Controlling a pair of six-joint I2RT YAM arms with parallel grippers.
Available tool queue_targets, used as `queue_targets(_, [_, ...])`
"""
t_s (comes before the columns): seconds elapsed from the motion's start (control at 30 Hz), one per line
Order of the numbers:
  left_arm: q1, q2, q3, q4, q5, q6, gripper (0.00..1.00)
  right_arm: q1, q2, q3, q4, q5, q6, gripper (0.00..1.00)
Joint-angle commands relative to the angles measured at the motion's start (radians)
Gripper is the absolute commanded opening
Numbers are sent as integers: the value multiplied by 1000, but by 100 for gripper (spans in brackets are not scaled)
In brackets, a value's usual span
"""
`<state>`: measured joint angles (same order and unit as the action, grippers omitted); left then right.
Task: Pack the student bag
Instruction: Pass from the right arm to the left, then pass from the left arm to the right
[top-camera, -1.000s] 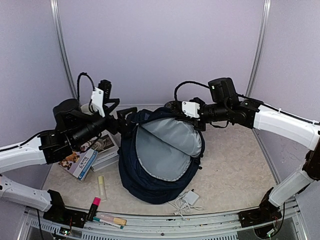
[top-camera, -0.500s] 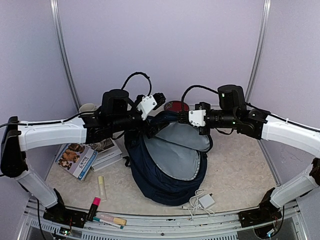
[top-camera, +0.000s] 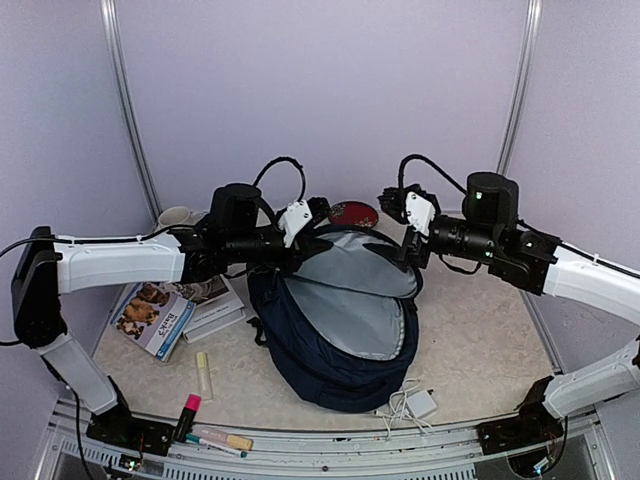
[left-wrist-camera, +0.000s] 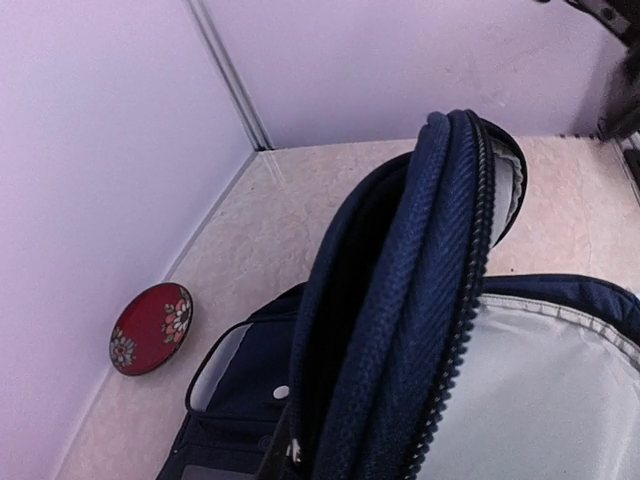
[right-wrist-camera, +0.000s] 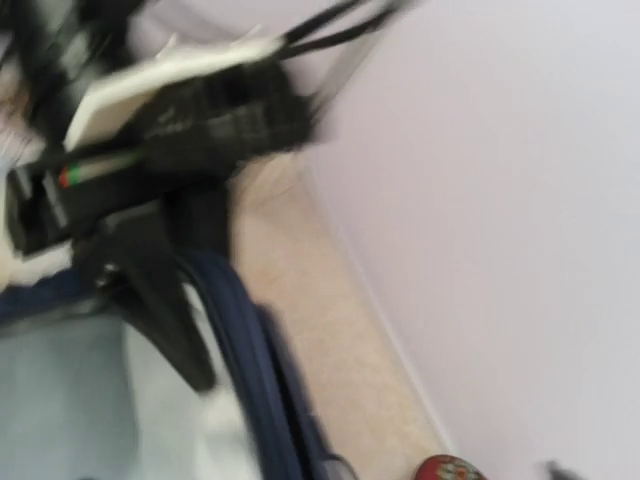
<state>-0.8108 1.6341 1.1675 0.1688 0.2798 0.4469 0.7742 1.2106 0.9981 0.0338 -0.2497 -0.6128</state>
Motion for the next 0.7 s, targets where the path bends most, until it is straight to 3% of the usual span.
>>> queue_targets(0.0, [136,-128,-68,258,72,-211,0,6,-109,-12,87,134,371,100])
queue_targets(0.17, [190,-162,-48,358,70,-258,0,4,-195,-54,-41,254,537,100])
queue_targets(0.27, [223,-176,-61,462,60,-283,0,1,-236,-70,-157,428,595,100])
queue_targets(0.4, [237,-135,32,457,46,-290,0,-33,-314,-103,-241,533,652,100])
queue_targets(0.57, [185,-62,126,417,22,-276,0,-93,-375,-143,-235,464,681,100])
queue_targets(0.67, [129,-41,106,407,-24,-230,0,-99,-381,-134,-232,284,651,100])
